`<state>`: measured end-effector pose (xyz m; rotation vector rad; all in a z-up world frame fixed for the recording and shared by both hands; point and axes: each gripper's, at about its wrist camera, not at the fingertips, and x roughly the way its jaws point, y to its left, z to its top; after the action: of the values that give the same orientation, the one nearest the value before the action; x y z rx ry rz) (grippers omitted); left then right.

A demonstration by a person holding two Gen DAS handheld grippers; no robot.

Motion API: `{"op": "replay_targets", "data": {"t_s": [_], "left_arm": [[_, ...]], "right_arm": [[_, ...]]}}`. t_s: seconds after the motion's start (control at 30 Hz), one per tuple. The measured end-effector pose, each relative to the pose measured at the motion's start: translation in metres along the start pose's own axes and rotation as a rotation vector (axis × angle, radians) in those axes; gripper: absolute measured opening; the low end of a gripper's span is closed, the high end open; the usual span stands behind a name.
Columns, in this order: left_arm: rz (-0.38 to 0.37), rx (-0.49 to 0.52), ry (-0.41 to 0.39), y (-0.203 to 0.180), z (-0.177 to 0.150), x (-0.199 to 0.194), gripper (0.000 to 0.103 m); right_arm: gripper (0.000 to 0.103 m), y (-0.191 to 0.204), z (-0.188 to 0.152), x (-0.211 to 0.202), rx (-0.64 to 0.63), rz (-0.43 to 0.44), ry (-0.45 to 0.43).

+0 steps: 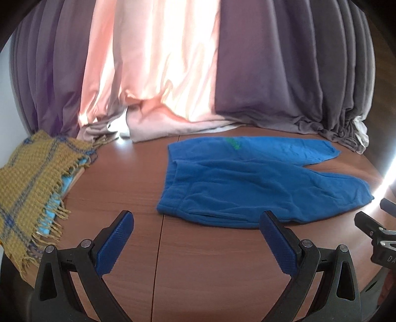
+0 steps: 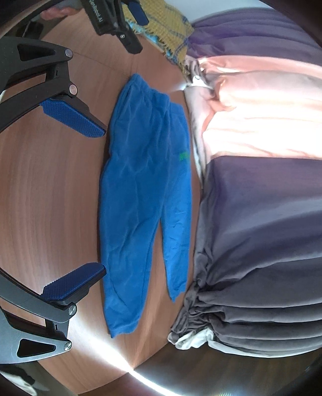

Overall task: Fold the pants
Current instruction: 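Lower both grippers to the waistband of the blue sweatpants and close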

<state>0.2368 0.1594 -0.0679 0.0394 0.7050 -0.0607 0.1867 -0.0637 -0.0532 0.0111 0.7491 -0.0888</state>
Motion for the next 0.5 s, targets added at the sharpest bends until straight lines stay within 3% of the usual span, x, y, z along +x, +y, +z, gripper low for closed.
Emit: {"op": "replay_targets", "data": {"t_s": [0.23,0.5], "left_arm": [[0.024,-0.018,0.059,-0.007,0.003,0.039,0.103],[0.039,-0.059,0.172,-0.017,0.006,0.089,0.098]], "right_arm": [[0.102,-0.010,0.006,0.034,0.059,-0.045,0.030],[0.102,-0.047,-0.001,0.076,0.195,-0.118,0.106]]}}
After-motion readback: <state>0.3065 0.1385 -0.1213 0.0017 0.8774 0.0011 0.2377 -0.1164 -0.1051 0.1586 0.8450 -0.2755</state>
